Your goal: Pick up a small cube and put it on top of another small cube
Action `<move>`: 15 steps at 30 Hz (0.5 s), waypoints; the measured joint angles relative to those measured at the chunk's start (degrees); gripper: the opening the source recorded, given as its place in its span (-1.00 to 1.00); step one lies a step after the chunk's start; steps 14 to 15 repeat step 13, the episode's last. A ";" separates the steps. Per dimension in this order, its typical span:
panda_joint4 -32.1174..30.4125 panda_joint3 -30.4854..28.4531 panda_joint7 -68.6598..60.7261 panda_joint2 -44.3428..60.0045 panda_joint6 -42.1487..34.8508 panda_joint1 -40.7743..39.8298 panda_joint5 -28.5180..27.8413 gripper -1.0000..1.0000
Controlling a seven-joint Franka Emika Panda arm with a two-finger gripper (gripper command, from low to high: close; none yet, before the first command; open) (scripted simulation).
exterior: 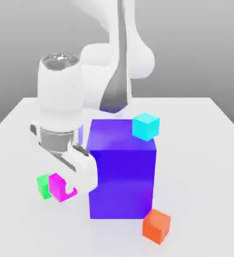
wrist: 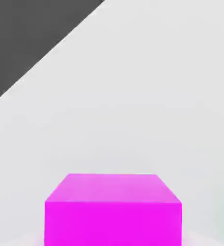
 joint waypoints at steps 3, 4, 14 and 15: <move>-6.23 -3.91 4.13 -4.30 0.80 -4.70 2.16 -1.00; -7.15 -4.66 4.47 -3.55 2.14 -5.25 2.88 -1.00; -7.52 -4.06 0.38 8.84 14.44 -5.30 10.02 1.00; -7.52 -4.06 0.38 8.84 14.44 -5.30 10.02 1.00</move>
